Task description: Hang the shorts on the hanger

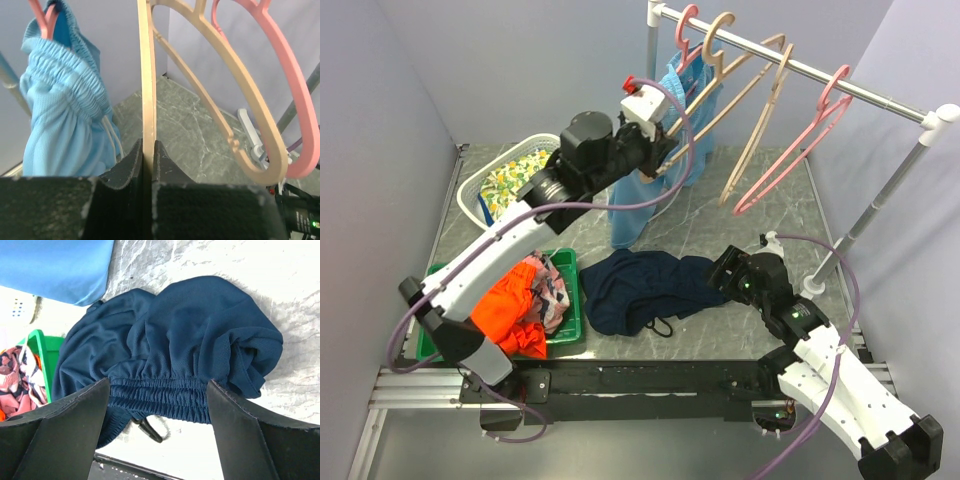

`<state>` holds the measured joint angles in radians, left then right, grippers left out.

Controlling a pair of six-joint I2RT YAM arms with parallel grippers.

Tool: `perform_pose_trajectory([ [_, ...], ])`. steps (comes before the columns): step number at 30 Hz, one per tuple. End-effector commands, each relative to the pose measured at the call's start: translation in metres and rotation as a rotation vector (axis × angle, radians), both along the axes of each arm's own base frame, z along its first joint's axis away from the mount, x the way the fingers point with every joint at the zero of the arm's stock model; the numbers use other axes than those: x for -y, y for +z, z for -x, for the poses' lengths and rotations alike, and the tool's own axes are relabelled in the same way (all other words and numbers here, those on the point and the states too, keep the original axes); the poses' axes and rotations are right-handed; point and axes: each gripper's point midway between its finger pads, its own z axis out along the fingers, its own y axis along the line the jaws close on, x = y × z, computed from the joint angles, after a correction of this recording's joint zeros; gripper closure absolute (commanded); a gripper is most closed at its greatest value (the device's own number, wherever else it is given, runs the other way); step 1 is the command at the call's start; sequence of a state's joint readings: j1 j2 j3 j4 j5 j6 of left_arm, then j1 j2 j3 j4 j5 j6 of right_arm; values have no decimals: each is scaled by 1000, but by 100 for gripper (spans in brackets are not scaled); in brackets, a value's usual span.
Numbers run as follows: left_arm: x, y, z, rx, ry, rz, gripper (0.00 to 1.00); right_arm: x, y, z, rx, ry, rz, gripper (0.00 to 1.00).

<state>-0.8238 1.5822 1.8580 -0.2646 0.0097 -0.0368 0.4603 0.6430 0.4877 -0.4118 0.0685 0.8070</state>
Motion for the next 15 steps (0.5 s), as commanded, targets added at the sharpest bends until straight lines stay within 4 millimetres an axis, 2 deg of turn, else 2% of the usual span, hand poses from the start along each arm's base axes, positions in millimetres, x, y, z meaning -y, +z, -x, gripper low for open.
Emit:
perform_pose_trajectory([
  [1, -22, 17, 17, 34, 29, 92, 99, 6, 12, -6, 59, -17, 17, 14],
  [2, -33, 26, 28, 44, 25, 119, 99, 7, 14, -5, 67, -21, 17, 14],
  [3, -34, 8, 30, 20, 25, 101, 99, 8, 13, -5, 70, -24, 19, 15],
  [9, -71, -21, 66, -50, 29, 107, 99, 12, 10, 2, 82, -41, 7, 17],
  [15, -114, -64, 111, -135, 26, 88, 99, 4, 1, 14, 77, -35, -20, 23],
])
